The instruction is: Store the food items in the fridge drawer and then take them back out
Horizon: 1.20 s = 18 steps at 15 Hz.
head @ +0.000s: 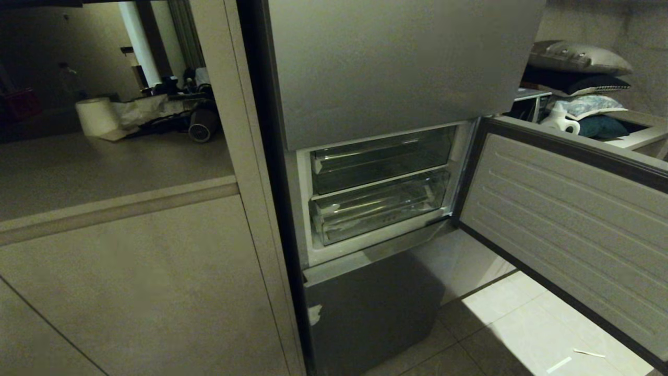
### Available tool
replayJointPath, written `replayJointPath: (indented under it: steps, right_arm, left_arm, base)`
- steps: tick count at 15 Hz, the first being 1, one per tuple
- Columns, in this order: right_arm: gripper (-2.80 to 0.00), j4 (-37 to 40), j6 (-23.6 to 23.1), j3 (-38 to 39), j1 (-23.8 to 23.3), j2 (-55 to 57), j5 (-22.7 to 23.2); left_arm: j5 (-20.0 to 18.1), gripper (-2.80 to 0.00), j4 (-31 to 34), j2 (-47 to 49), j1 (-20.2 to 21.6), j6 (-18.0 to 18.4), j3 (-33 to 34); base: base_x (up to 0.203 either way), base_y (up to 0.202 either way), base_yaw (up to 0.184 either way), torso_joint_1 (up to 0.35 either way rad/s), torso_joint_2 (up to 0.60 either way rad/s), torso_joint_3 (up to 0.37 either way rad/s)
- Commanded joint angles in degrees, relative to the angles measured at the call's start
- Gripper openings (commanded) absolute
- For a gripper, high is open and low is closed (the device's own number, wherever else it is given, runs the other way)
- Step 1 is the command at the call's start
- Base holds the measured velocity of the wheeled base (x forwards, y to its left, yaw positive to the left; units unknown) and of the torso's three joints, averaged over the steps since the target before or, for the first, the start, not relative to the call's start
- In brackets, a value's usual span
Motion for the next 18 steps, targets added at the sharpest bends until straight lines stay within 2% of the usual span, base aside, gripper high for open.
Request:
replayJointPath:
  steps: [1,10,18]
  right_arm:
    - [-2.8,-0.3,0.1,0.0,0.4,0.1,0.4]
    - [-2.8,4.5,0.0,2.9,0.7,-4.4,1.5]
    - [-2.8,4.5,-0.2,13.9,0.8,-16.5,1.5]
  left_arm:
    - [0.0,-2.8,0.0,0.1,0.0,0.0,0.0]
    - [0.1,-2.8,0.0,0.1,0.0,0.0,0.0]
    - [0.1,-2.8,0.0,0.1,0.0,0.0,0.0]
  base:
    - [0.0,0.0,0.0,0.0,0.0,0.0]
    - [0.0,0.0,0.0,0.0,0.0,0.0]
    - [0.0,0.0,0.0,0.0,0.0,0.0]
